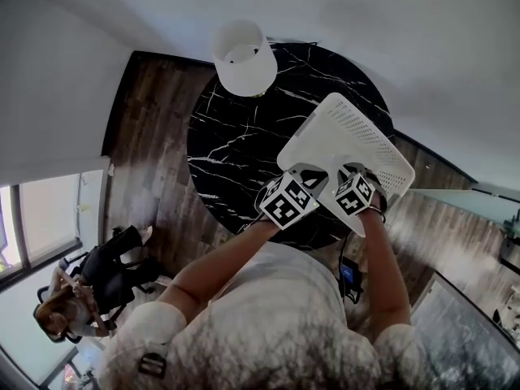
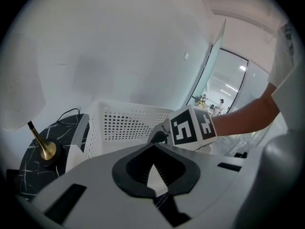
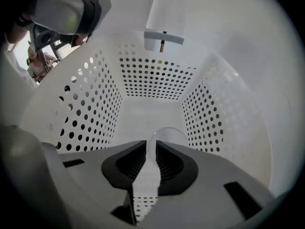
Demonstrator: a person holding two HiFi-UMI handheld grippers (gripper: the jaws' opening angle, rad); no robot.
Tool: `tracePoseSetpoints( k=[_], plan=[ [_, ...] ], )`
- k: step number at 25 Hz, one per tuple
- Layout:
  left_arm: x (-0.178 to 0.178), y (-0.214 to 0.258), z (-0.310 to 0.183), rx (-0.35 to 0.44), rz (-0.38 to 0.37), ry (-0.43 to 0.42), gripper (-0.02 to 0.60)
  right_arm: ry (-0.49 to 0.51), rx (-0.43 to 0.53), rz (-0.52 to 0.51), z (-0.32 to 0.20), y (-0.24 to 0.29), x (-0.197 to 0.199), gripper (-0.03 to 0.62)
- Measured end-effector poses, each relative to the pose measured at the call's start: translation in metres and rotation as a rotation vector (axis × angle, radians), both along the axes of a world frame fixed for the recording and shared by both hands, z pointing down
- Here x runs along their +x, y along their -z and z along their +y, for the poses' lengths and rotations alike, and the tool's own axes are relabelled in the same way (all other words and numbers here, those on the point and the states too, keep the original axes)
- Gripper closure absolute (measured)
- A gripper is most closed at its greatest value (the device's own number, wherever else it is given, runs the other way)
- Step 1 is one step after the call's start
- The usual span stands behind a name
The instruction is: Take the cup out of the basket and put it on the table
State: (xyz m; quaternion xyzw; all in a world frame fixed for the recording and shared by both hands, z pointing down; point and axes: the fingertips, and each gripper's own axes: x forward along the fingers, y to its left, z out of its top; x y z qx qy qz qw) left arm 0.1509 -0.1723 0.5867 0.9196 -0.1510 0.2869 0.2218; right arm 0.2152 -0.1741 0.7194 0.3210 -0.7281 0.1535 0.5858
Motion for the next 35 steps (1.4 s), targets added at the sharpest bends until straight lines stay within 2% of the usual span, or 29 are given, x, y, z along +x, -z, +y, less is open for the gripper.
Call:
tracePoseSetpoints(
  k=[5,12,22,30,35],
  plan=[
    [-0.001,0.000,0.001,0.002,-0.002,0.005,0.575,0.035,0.002,0.023,0.000,-0.005,-0.002,0.560],
    [-0.005,0.008,0.004,0.028,0.011,0.018,0.575,0.022,0.025,0.005,0.009,0.002,-0.003,0.566],
    [-0.022,0.034,0.026,0.104,0.059,0.038,0.575,-0.080,0.212,-0.082,0.025,0.080,-0.012,0.566],
    [-0.024,0.086,0.049,0.221,0.165,0.073,0.575,-0.132,0.406,-0.138,0.058,0.162,-0.022,0.566],
    [-0.021,0.111,0.065,0.264,0.220,0.070,0.575,-0.159,0.500,-0.160,0.078,0.212,-0.027,0.566]
  ],
)
